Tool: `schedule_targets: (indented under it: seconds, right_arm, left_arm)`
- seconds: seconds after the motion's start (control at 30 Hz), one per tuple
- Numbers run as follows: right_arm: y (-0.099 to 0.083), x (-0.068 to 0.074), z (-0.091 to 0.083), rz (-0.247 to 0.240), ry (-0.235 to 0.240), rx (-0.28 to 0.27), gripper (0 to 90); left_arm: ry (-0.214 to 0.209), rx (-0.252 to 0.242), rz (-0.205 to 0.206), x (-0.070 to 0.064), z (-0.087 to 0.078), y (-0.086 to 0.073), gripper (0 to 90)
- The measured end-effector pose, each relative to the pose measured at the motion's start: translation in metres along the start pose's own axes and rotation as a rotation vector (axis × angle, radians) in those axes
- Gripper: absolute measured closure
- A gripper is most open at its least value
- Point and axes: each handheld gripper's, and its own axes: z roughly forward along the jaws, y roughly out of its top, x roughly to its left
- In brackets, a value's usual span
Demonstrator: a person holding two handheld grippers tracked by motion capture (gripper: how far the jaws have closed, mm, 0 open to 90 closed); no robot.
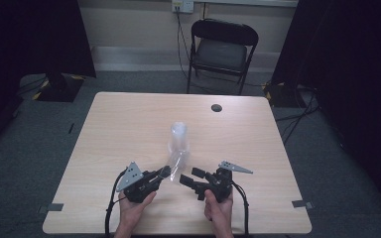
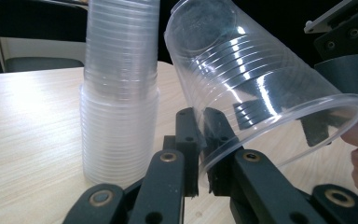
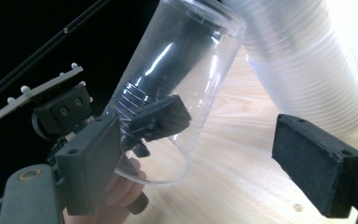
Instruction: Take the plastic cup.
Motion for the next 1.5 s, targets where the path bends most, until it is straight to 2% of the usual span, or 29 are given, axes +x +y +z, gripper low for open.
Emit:
schedule_targets:
  seconds: [0.2,0.23,0.47,0.67,0.87,1.1,1.5]
  right_arm:
    - [-0.002,-0.001,-0.009,-0.05,-0.05,-0.02,15.4]
    - [-0.002,-0.001,-0.011,-0.066,-0.071,-0.026,15.4]
    - [-0.001,-0.002,-0.02,-0.124,-0.131,-0.022,17.6]
    - [-0.003,-0.002,-0.024,-0.189,-0.181,-0.012,18.1]
    - [-0.005,0.0,-0.026,-0.259,-0.214,0.007,17.1]
    - [-0.006,0.003,-0.025,-0.334,-0.255,0.034,15.9]
    - [-0.006,0.01,-0.021,-0.49,-0.339,0.083,14.6]
  left_arm:
    - [-0.034,0.027,-0.018,0.001,-0.001,0.006,85.3]
    - [-0.038,0.024,-0.029,0.002,-0.001,0.007,85.3]
    - [-0.097,0.067,-0.085,0.007,-0.001,0.013,85.2]
    - [-0.127,0.114,-0.082,0.007,0.0,0.018,85.3]
    - [-0.128,0.164,-0.082,0.006,0.004,0.02,85.5]
    - [-0.148,0.194,-0.087,0.005,0.006,0.024,85.4]
    - [-0.173,0.257,-0.107,0.008,0.01,0.024,85.3]
